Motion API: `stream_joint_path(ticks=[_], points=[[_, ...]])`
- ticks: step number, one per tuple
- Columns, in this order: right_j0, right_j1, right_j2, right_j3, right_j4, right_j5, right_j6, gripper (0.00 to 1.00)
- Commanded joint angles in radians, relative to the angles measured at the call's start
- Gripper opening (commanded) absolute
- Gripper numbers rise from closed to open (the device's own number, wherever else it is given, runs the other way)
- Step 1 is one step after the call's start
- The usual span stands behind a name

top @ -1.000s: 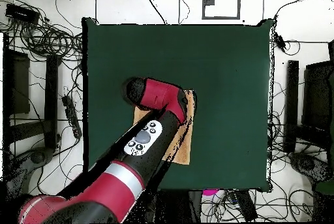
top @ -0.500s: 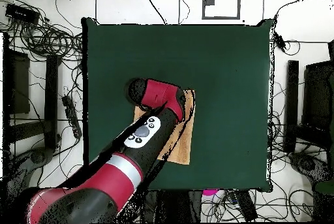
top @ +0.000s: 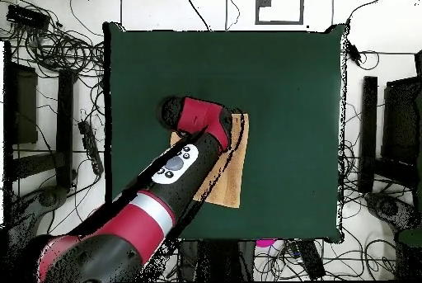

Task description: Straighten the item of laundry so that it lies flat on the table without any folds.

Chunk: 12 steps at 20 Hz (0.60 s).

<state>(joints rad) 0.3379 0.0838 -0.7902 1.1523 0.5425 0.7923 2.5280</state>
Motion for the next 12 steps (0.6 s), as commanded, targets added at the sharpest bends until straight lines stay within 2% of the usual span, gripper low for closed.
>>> stream_joint_path(ticks=[1,12], points=[[-0.008,0.241,0.043,-0.040,0.041,-0.168,0.388,1.00],[-0.042,0.269,-0.032,-0.031,0.016,-0.256,0.329,1.00]])
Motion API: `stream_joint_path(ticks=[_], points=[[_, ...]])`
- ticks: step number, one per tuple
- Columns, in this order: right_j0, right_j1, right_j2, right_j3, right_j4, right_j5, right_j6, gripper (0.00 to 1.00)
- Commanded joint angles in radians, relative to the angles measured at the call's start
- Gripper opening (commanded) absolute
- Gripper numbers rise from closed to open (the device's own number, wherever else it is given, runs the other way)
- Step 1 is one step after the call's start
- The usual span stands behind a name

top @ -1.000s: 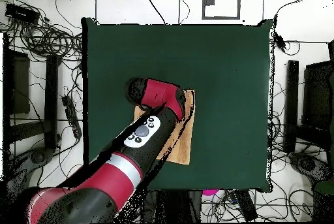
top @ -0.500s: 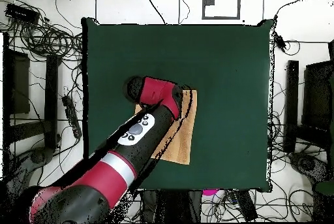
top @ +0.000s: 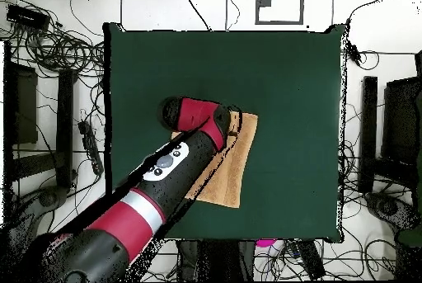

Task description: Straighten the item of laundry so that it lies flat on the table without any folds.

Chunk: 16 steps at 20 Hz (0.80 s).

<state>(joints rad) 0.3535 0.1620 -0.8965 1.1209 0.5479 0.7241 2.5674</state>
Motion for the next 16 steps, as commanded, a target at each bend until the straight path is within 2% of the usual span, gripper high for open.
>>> stream_joint_path(ticks=[1,16], points=[[-0.063,0.190,0.077,0.001,0.010,-0.190,0.278,1.00],[-0.114,0.199,0.054,-0.001,-0.013,-0.218,0.199,1.00]])
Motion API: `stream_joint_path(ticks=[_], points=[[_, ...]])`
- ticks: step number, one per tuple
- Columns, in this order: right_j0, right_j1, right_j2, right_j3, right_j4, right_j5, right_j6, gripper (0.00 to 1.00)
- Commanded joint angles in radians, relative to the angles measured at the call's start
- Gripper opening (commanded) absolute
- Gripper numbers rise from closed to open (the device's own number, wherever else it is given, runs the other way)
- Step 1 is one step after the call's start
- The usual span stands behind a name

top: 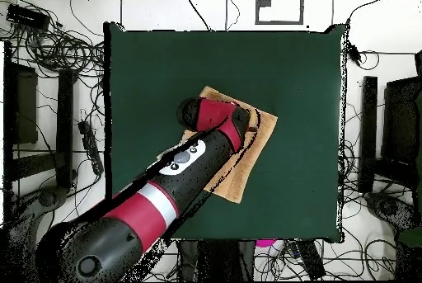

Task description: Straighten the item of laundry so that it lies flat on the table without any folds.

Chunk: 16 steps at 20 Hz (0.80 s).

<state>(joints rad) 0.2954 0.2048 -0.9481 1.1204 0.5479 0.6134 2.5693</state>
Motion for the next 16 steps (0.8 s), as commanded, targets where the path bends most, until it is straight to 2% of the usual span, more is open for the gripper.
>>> stream_joint_path(ticks=[1,7,12,16], points=[[-0.057,0.158,0.100,-0.004,-0.016,-0.104,0.193,1.00],[-0.063,0.145,0.076,0.001,-0.049,-0.051,0.137,1.00],[-0.104,0.063,0.168,0.017,-0.108,0.038,-0.028,1.00],[-0.111,0.021,0.163,0.031,-0.156,0.095,-0.066,1.00]])
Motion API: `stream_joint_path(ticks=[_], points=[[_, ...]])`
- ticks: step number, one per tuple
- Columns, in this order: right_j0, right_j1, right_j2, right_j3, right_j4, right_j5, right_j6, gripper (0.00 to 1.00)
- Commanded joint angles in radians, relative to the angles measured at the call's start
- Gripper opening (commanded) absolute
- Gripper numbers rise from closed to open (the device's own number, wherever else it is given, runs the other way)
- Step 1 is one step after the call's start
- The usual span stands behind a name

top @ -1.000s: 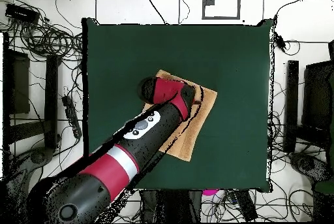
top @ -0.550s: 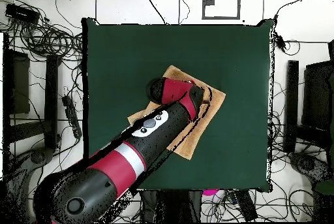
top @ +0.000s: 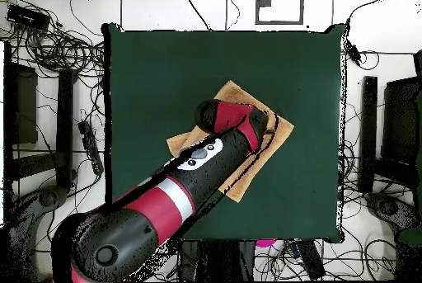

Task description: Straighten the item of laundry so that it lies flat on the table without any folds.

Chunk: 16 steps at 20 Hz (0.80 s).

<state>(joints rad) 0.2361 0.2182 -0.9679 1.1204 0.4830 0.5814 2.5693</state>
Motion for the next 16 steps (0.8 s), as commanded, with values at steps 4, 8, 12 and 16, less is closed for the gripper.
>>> stream_joint_path(ticks=[4,8,12,16], points=[[-0.081,-0.046,0.186,0.049,-0.165,0.152,-0.127,1.00],[-0.124,-0.115,0.243,0.081,-0.241,0.188,-0.200,1.00],[-0.152,-0.212,0.322,0.162,-0.304,0.231,-0.254,1.00],[-0.153,-0.282,0.376,0.214,-0.364,0.232,-0.250,1.00]])
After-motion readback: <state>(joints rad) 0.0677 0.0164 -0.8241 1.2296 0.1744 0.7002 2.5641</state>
